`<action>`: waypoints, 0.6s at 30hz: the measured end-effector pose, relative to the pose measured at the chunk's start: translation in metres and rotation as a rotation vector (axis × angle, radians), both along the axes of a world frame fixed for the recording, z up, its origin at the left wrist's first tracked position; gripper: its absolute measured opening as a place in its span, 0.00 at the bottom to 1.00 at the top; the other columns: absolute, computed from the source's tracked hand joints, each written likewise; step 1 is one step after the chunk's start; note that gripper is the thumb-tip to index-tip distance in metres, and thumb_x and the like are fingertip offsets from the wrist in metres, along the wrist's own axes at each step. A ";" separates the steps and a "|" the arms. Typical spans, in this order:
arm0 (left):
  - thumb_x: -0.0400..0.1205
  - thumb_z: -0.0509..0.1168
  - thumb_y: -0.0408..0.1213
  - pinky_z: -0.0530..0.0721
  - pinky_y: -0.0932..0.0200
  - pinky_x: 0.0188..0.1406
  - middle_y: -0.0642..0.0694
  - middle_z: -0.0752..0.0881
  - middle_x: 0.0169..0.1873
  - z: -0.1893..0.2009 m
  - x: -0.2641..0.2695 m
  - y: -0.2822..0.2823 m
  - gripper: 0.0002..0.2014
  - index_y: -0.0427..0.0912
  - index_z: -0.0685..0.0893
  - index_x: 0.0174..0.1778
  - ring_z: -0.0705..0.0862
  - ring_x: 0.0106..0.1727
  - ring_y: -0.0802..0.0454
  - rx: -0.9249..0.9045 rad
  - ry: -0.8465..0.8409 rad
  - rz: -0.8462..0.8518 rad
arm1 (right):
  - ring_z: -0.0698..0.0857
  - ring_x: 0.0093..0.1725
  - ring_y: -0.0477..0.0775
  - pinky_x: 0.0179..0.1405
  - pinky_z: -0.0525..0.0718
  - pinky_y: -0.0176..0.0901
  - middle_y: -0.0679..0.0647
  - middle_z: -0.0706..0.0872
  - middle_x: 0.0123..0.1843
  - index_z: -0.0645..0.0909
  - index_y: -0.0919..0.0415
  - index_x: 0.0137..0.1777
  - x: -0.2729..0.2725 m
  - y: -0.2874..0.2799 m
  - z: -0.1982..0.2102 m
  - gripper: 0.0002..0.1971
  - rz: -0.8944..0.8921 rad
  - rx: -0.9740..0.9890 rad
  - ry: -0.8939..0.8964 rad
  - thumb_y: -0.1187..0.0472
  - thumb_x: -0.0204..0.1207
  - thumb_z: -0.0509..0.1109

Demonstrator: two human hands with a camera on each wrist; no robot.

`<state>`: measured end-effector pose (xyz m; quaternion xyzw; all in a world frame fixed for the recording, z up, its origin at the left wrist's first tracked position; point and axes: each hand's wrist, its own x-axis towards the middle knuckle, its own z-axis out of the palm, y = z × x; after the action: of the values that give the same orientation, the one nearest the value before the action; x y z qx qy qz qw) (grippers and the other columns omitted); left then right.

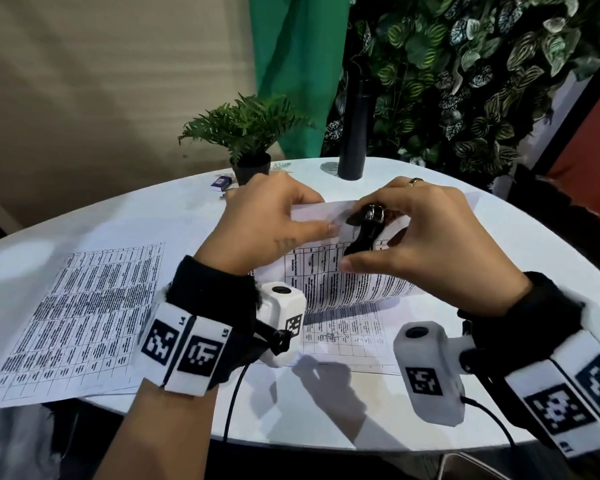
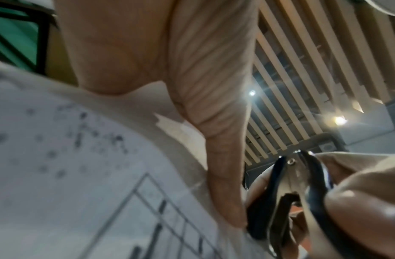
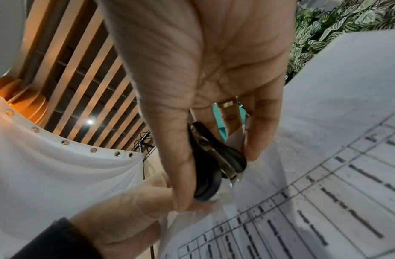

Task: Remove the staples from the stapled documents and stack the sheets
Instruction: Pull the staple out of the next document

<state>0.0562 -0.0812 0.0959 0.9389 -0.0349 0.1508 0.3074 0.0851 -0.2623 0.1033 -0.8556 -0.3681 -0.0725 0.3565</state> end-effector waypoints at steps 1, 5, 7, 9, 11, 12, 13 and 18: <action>0.65 0.68 0.58 0.80 0.46 0.43 0.42 0.86 0.27 -0.002 0.000 0.001 0.21 0.43 0.90 0.36 0.83 0.36 0.41 -0.028 -0.002 -0.022 | 0.82 0.42 0.47 0.42 0.79 0.45 0.49 0.85 0.41 0.88 0.52 0.44 0.000 -0.001 -0.001 0.20 0.008 0.006 -0.003 0.48 0.52 0.83; 0.65 0.69 0.57 0.82 0.43 0.44 0.39 0.87 0.28 -0.009 0.003 0.003 0.21 0.40 0.91 0.37 0.84 0.35 0.39 -0.093 -0.001 -0.049 | 0.81 0.42 0.44 0.43 0.79 0.40 0.48 0.84 0.44 0.88 0.54 0.46 0.002 -0.002 -0.010 0.21 0.022 0.038 -0.045 0.50 0.53 0.84; 0.65 0.69 0.57 0.82 0.43 0.43 0.35 0.87 0.30 -0.010 0.004 0.005 0.23 0.39 0.90 0.37 0.83 0.35 0.36 -0.146 0.011 -0.080 | 0.81 0.47 0.43 0.45 0.81 0.38 0.49 0.82 0.52 0.87 0.56 0.50 0.003 -0.003 -0.016 0.23 0.058 0.132 -0.085 0.53 0.54 0.85; 0.67 0.70 0.54 0.80 0.49 0.37 0.33 0.86 0.31 -0.010 0.004 0.006 0.21 0.37 0.90 0.38 0.80 0.31 0.39 -0.200 0.024 -0.118 | 0.82 0.51 0.46 0.47 0.83 0.41 0.51 0.82 0.56 0.86 0.60 0.54 0.005 -0.004 -0.023 0.23 0.114 0.195 -0.188 0.57 0.57 0.83; 0.69 0.71 0.48 0.71 0.57 0.33 0.34 0.83 0.28 -0.009 0.004 0.007 0.17 0.35 0.90 0.37 0.74 0.29 0.50 -0.249 0.045 -0.142 | 0.83 0.52 0.53 0.49 0.83 0.46 0.55 0.84 0.55 0.86 0.63 0.56 0.009 -0.004 -0.029 0.22 0.142 0.170 -0.343 0.62 0.59 0.81; 0.69 0.72 0.47 0.69 0.58 0.33 0.34 0.82 0.28 -0.008 0.004 0.008 0.16 0.35 0.90 0.38 0.74 0.30 0.52 -0.272 0.055 -0.152 | 0.84 0.52 0.56 0.50 0.82 0.48 0.56 0.85 0.55 0.86 0.64 0.56 0.011 -0.004 -0.032 0.22 0.145 0.149 -0.409 0.63 0.60 0.81; 0.68 0.72 0.48 0.69 0.58 0.34 0.33 0.82 0.29 -0.008 0.003 0.008 0.17 0.34 0.90 0.38 0.74 0.31 0.53 -0.290 0.065 -0.162 | 0.84 0.52 0.57 0.51 0.82 0.49 0.56 0.86 0.55 0.86 0.64 0.57 0.012 -0.003 -0.034 0.22 0.148 0.135 -0.457 0.63 0.61 0.81; 0.64 0.70 0.54 0.69 0.55 0.38 0.42 0.78 0.31 -0.012 0.004 0.010 0.26 0.31 0.89 0.40 0.73 0.35 0.53 -0.350 0.086 -0.198 | 0.84 0.50 0.60 0.50 0.82 0.50 0.57 0.87 0.55 0.86 0.65 0.56 0.015 -0.001 -0.036 0.21 0.183 0.135 -0.555 0.64 0.61 0.81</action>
<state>0.0605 -0.0714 0.0839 0.8686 -0.0873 0.0834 0.4806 0.0999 -0.2629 0.0671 -0.7408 -0.5214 -0.2957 0.3033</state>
